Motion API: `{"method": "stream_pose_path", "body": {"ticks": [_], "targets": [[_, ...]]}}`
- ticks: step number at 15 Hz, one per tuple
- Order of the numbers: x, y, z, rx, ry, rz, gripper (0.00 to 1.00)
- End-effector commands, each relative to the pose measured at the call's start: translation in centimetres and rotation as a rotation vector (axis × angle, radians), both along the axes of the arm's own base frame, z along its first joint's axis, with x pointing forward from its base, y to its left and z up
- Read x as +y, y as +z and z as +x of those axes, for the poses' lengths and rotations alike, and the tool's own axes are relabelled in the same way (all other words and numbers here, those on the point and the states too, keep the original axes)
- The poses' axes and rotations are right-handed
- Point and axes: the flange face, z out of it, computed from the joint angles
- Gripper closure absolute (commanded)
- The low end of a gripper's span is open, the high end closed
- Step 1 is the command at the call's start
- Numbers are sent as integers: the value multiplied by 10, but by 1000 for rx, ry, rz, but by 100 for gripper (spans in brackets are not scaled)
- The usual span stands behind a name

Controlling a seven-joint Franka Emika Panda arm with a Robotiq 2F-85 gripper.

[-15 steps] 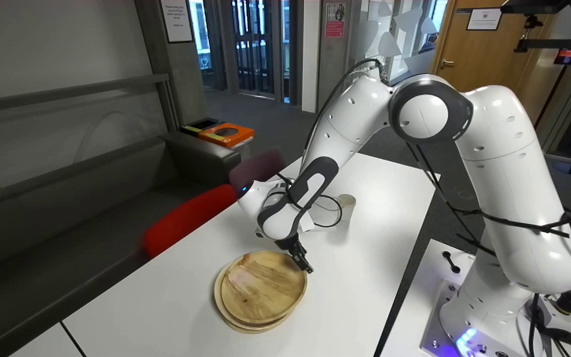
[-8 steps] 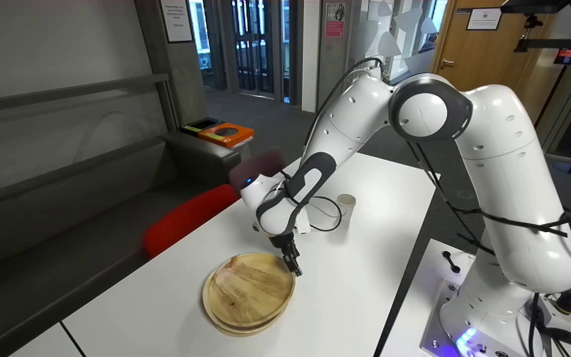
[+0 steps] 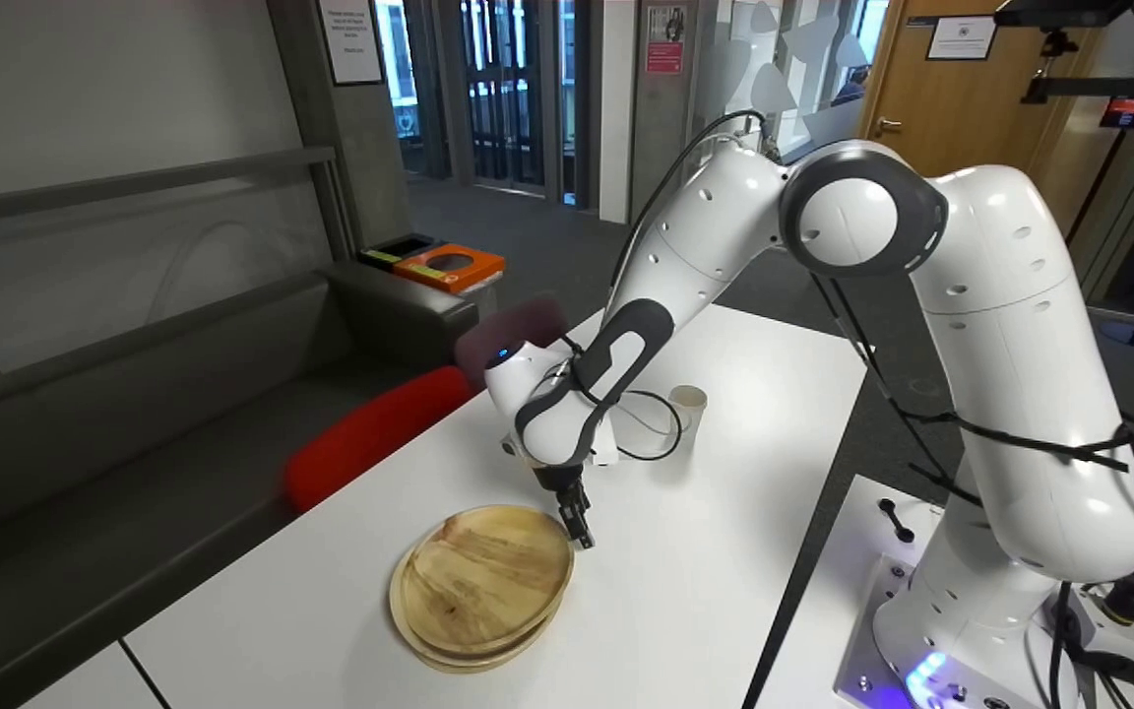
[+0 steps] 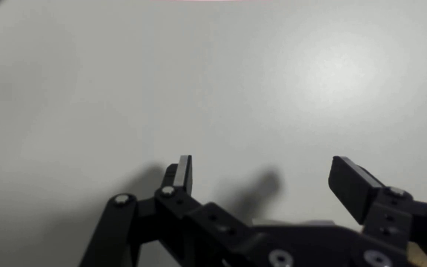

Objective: Put the right plate on the left plate, then move the plates to the right

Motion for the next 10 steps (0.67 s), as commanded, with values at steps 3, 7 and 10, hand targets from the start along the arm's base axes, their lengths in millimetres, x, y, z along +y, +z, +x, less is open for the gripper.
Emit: {"method": "stream_pose_path", "body": {"ticks": [3, 7, 10], "targets": [[6, 52, -39, -109, 165, -87, 0], [32, 94, -53, -218, 175, -62, 0], [56, 112, -49, -273, 203, 43, 0]]}}
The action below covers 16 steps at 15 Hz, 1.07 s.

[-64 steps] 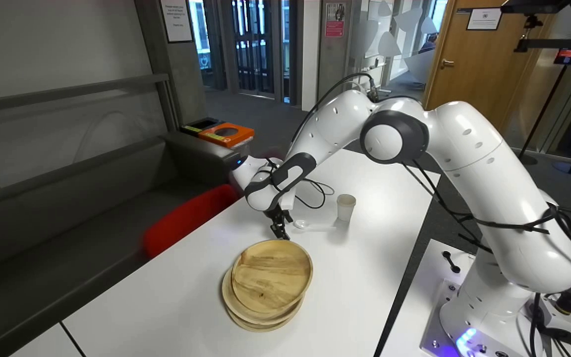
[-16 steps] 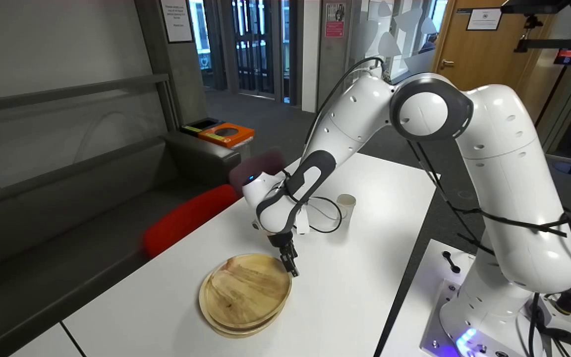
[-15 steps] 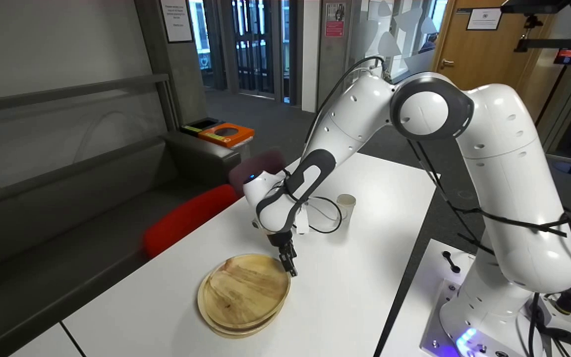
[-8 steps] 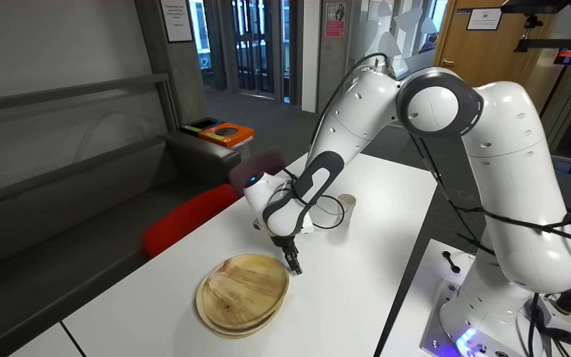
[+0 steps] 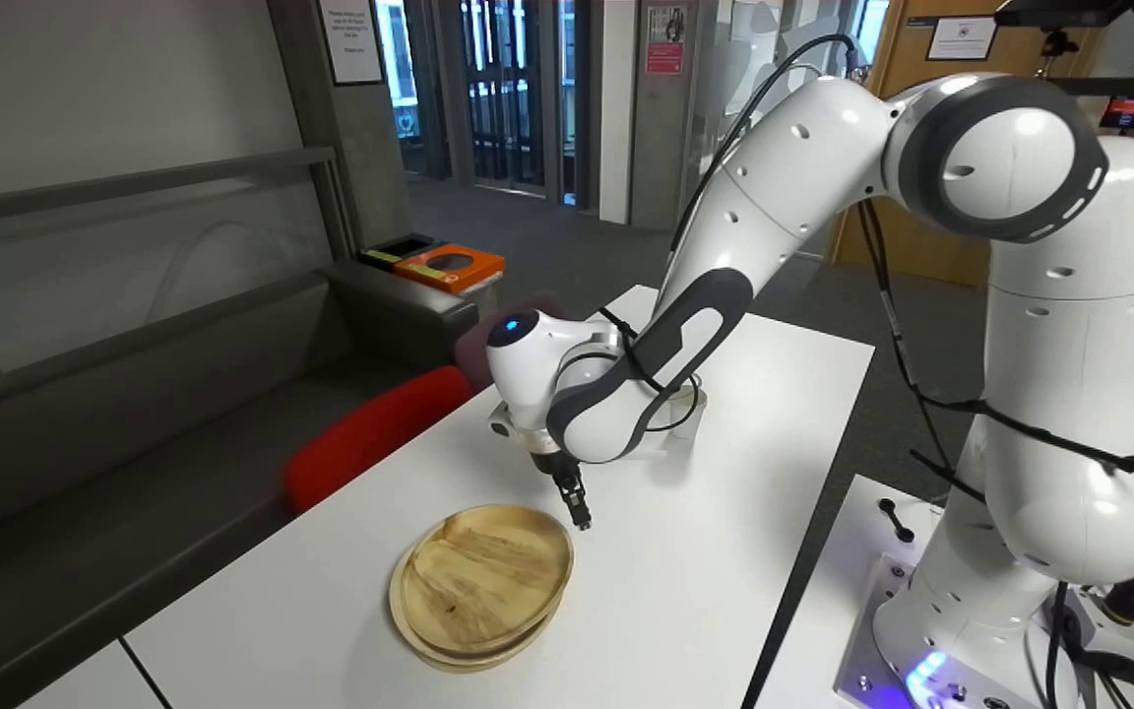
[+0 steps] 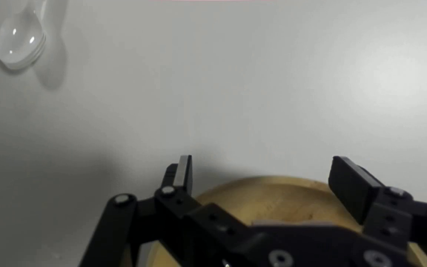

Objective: Put the right plate on the left plate, then move the plates to the right

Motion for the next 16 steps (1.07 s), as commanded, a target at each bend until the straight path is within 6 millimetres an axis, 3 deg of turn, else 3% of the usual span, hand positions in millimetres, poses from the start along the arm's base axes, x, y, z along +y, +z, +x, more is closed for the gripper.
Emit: {"method": "stream_pose_path", "body": {"ticks": [1, 6, 12, 16], "targets": [[20, 25, -7, -66, 38, 112, 0], [37, 9, 19, -98, 93, 226, 0], [47, -53, 45, -52, 128, 290, 0], [60, -91, 50, 20, 232, 346, 0]]}}
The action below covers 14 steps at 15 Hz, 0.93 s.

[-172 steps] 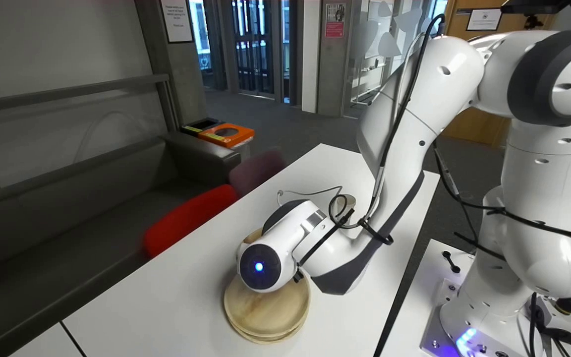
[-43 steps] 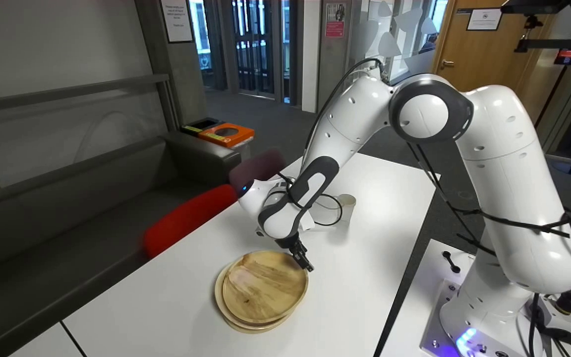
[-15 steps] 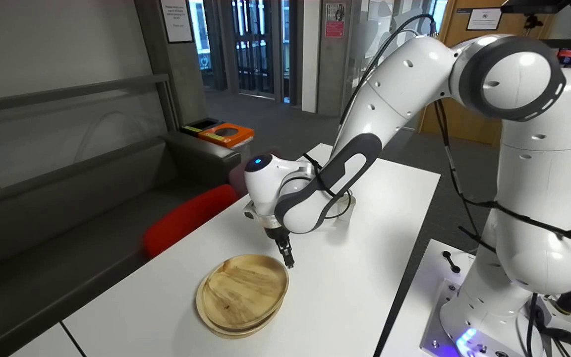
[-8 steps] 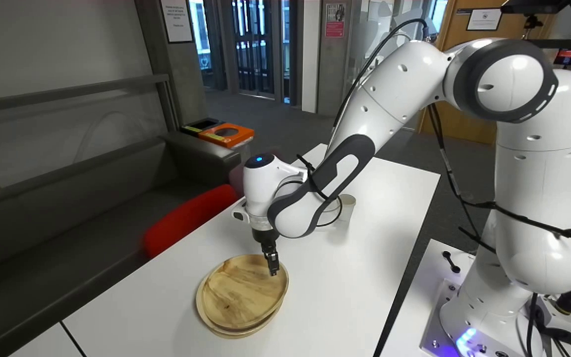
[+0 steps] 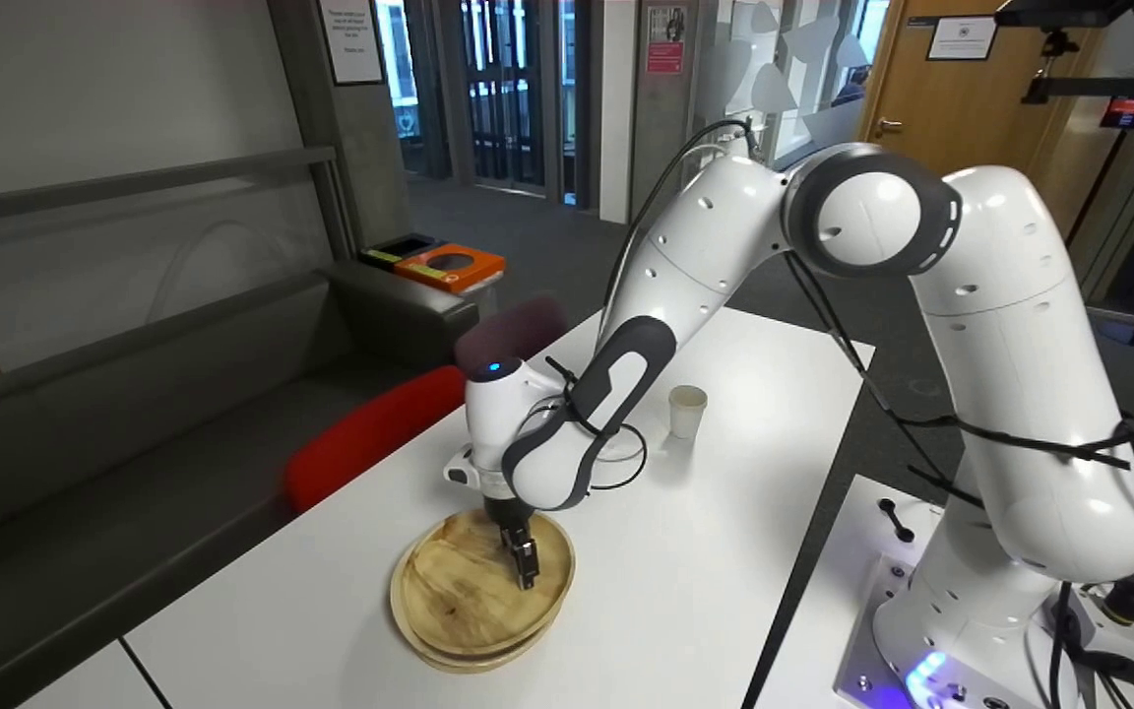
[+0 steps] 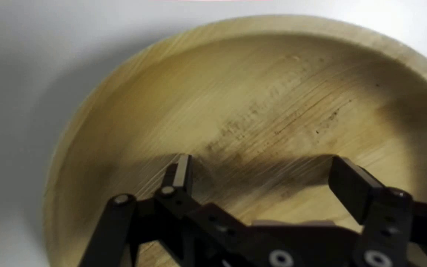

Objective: Put the right plate on the left plate, then move the plates to the right

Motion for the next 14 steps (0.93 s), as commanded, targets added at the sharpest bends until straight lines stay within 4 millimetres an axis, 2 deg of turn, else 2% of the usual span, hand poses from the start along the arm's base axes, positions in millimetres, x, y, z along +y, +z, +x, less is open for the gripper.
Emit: {"method": "stream_pose_path", "body": {"ticks": [1, 4, 7, 11, 14], "targets": [[8, -23, 13, 28, 77, 57, 0], [-4, -36, 20, 35, 47, 34, 0], [-21, -30, 24, 5, -3, 13, 0], [-62, -24, 30, -35, -101, -44, 0], [-90, -28, 33, -19, -172, -81, 0]]}}
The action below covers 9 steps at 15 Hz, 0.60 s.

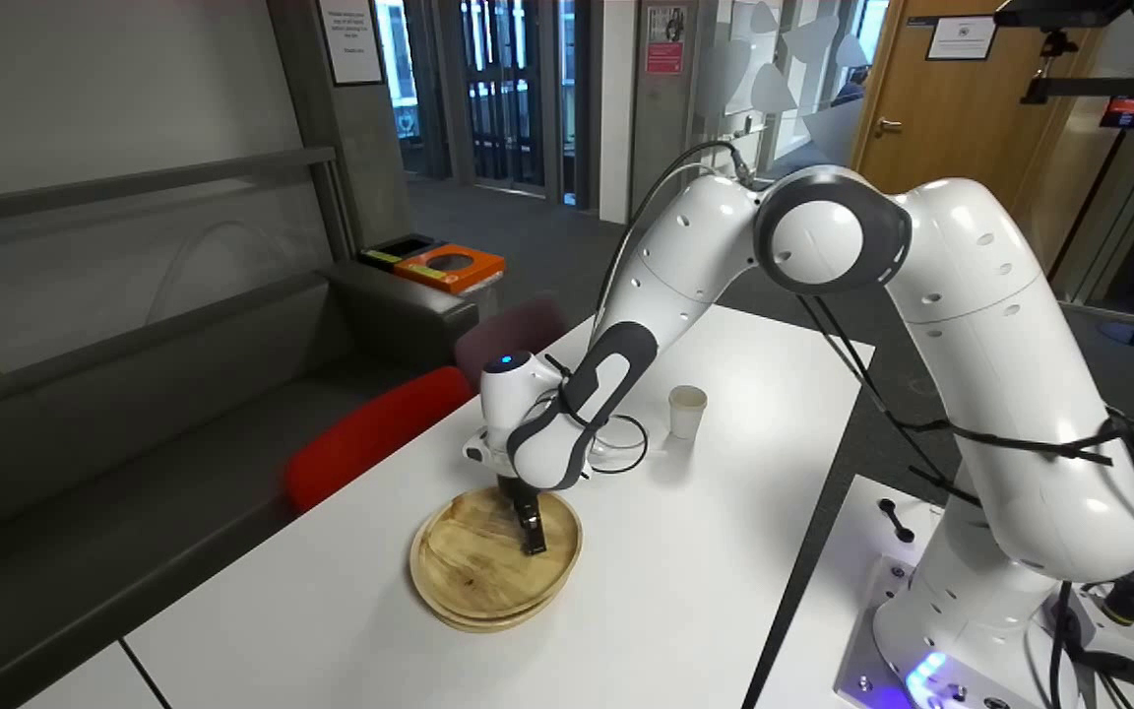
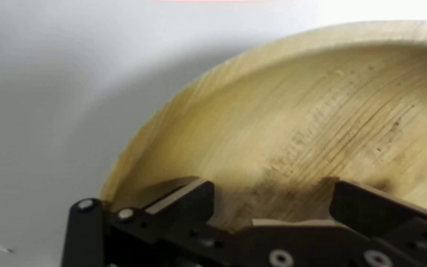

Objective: Put the right plate on the left plate, then move the plates to the right

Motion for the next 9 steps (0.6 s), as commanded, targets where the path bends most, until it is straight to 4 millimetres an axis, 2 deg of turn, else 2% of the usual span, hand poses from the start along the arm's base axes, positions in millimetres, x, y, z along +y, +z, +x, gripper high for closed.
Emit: {"method": "stream_pose_path", "body": {"ticks": [1, 3, 5, 9], "targets": [[-32, -1, -8, 5, -78, -52, 0], [-39, -11, -14, 25, -97, -101, 0], [-36, -26, -26, 43, -93, -187, 0], [-25, -40, -52, 65, -75, -364, 0]]}}
